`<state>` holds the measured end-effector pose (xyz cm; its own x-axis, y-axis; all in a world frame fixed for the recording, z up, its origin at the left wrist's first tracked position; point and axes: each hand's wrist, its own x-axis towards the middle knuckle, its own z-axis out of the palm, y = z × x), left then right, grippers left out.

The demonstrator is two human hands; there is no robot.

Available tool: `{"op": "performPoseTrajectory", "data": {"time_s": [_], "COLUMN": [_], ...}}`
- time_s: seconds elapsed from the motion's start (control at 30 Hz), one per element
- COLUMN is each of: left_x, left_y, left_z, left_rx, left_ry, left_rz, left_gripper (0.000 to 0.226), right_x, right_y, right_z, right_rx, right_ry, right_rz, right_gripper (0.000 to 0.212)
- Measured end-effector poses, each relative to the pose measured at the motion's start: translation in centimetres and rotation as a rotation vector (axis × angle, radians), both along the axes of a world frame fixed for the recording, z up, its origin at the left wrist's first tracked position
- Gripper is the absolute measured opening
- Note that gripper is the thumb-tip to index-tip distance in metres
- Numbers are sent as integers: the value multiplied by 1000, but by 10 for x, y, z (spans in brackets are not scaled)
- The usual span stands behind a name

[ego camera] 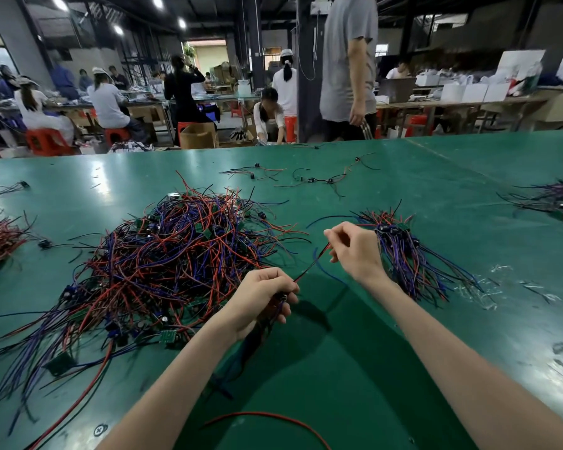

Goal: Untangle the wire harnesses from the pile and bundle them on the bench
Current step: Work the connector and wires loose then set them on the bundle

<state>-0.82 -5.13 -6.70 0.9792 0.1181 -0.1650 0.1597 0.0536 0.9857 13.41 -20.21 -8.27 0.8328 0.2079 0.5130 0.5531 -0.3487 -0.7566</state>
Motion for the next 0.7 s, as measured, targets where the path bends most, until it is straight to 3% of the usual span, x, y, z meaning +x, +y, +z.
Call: {"op": "performPoseTrajectory", "data": {"time_s": [0.13,0.43,0.5,0.53,0.63,0.7], "left_x": [-4,-7,-7,-8,-7,-6], "left_y": [-2,-5,-4,-4,-3,-2], "left_z": [5,7,7,7,7,7], "left_rx": [-32,-34,-36,-34,-29,-26], "left_ry": [-13,-51,-49,-47,-34,-21], "left_rz": [-37,-131,-147,-143,-99,-74], "left_gripper": [19,19,20,20,20,19], "right_x": [-1,-1,-3,-3,-2,-1], "right_y": [1,-1,3,4,5,5], "right_z": [-5,-8,-7,-5,4,7], "right_rx": [-150,-218,-151,-73,309,571], "right_ry": [-415,-664,-526,-367,286,611], "right_rz": [-69,-86,-70,-55,93,138], "right_gripper": [18,17,18,20,22,22]}}
